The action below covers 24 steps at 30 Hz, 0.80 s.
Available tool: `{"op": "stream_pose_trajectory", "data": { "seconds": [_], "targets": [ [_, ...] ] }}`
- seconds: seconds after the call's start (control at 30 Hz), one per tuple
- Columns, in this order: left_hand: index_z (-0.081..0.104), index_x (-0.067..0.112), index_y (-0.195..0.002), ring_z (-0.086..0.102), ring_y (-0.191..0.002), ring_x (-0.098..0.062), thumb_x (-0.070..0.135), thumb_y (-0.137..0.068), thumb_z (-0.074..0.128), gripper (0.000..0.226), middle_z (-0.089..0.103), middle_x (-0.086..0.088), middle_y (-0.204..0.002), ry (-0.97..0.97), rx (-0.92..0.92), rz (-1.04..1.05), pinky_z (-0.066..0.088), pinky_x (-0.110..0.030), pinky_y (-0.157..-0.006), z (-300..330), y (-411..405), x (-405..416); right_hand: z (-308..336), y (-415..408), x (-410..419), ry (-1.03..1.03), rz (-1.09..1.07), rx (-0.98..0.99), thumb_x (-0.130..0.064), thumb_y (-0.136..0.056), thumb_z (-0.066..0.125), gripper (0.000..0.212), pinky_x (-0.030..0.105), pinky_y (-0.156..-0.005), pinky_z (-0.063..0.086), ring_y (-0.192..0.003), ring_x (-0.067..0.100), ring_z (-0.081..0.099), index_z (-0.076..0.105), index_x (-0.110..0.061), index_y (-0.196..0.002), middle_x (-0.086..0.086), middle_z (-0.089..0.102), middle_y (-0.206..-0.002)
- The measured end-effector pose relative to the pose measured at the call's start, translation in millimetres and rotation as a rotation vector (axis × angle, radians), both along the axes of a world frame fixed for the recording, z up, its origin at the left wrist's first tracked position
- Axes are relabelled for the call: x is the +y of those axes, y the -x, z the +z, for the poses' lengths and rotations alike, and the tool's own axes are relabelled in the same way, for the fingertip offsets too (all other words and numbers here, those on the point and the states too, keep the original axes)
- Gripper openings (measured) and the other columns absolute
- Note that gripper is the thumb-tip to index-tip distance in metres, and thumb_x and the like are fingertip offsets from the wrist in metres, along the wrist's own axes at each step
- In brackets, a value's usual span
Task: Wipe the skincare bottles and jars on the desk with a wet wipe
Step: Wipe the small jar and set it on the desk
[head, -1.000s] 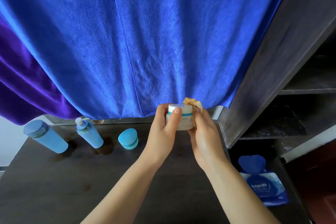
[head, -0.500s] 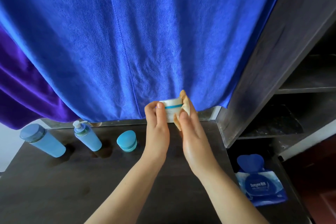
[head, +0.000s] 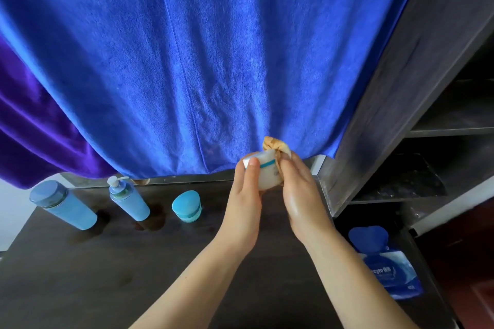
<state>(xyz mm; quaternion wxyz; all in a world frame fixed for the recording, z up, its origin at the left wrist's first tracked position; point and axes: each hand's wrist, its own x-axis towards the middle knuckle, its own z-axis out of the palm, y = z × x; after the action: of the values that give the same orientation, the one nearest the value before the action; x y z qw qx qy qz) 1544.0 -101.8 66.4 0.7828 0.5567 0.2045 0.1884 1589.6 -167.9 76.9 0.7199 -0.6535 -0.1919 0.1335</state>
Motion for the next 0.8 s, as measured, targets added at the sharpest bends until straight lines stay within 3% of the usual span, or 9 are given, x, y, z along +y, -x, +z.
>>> {"op": "stream_pose_trajectory", "data": {
  "seconds": [0.07,0.13,0.2,0.3,0.4,0.53,0.67,0.73,0.8],
  "targets": [
    [0.054,0.012,-0.119,0.062,-0.111,-0.019,0.045,-0.089,0.043,0.046,0.065,-0.011,-0.119,0.008,0.007,0.026,0.045,-0.037,-0.101,1.0,-2.6,4.8,-5.5,14.9,1.0,0.071,0.022,-0.224,-0.018,-0.1,0.029,0.038,0.006,-0.104,0.026,-0.129,-0.013,0.032,0.035,-0.042,-0.128,-0.023,0.037,-0.139],
    [0.053,0.01,-0.115,0.067,-0.093,-0.007,0.039,-0.095,0.041,0.037,0.072,0.004,-0.102,-0.027,-0.009,0.015,0.051,-0.021,-0.082,4.1,-3.0,7.6,-14.6,29.0,2.8,0.212,0.02,-0.515,-0.025,-0.097,0.025,0.043,0.012,-0.112,0.014,-0.138,-0.008,0.014,0.017,-0.044,-0.135,-0.028,0.016,-0.145],
    [0.051,0.009,-0.109,0.068,-0.086,-0.006,0.04,-0.092,0.047,0.036,0.072,0.008,-0.091,-0.022,-0.019,-0.004,0.051,-0.021,-0.076,5.3,-1.7,7.0,-18.5,31.5,2.9,0.226,0.006,-0.56,-0.028,-0.095,0.024,0.045,0.017,-0.115,0.013,-0.141,-0.004,0.012,0.015,-0.044,-0.137,-0.026,0.014,-0.148],
    [0.052,0.011,-0.103,0.064,-0.093,-0.013,0.047,-0.077,0.059,0.044,0.067,-0.005,-0.099,-0.048,-0.066,-0.002,0.05,-0.033,-0.086,3.0,0.3,5.1,-11.1,19.4,-0.5,-0.023,0.045,-0.121,-0.029,-0.098,0.028,0.036,0.029,-0.114,0.027,-0.134,-0.005,0.031,0.035,-0.045,-0.129,-0.025,0.035,-0.142],
    [0.056,0.02,-0.099,0.059,-0.102,-0.013,0.054,-0.068,0.054,0.047,0.057,-0.013,-0.113,-0.147,-0.084,0.017,0.048,-0.027,-0.087,4.4,0.2,5.3,-6.5,3.8,-2.8,-0.308,0.188,0.292,-0.027,-0.099,0.031,0.035,0.037,-0.109,0.036,-0.125,0.011,0.048,0.051,-0.027,-0.127,-0.002,0.051,-0.136],
    [0.06,0.04,-0.092,0.038,-0.128,-0.02,0.059,-0.064,0.05,0.035,0.039,0.009,-0.121,-0.362,-0.033,0.075,0.037,-0.042,-0.107,6.2,-2.1,12.3,-1.9,-1.1,-0.2,-0.59,0.293,0.599,-0.028,-0.096,0.035,0.029,0.033,-0.092,0.046,-0.111,0.023,0.052,0.053,-0.022,-0.118,0.008,0.058,-0.117],
    [0.062,0.037,-0.095,0.027,-0.135,-0.008,0.058,-0.066,0.048,0.039,0.033,0.007,-0.134,-0.463,-0.053,-0.051,0.036,-0.031,-0.106,5.5,0.2,19.3,2.2,-8.0,-7.2,-0.524,0.397,0.795,-0.031,-0.096,0.035,0.035,0.033,-0.092,0.048,-0.116,0.024,0.054,0.052,-0.013,-0.122,0.011,0.059,-0.123],
    [0.063,0.034,-0.095,0.032,-0.129,0.003,0.055,-0.067,0.05,0.038,0.033,0.004,-0.134,-0.454,-0.097,-0.135,0.04,-0.018,-0.095,9.3,1.3,20.4,1.5,-9.7,-11.4,-0.446,0.439,0.847,-0.031,-0.094,0.037,0.033,0.032,-0.088,0.049,-0.11,0.019,0.057,0.056,-0.014,-0.115,0.008,0.06,-0.117],
    [0.064,0.028,-0.099,0.039,-0.124,0.006,0.052,-0.068,0.053,0.041,0.035,0.002,-0.132,-0.457,-0.131,-0.233,0.043,-0.013,-0.09,12.8,1.7,19.3,0.1,-12.0,-14.6,-0.41,0.465,0.905,-0.031,-0.091,0.042,0.03,0.032,-0.09,0.043,-0.109,0.018,0.055,0.058,-0.016,-0.112,0.006,0.059,-0.117]
  ]
}}
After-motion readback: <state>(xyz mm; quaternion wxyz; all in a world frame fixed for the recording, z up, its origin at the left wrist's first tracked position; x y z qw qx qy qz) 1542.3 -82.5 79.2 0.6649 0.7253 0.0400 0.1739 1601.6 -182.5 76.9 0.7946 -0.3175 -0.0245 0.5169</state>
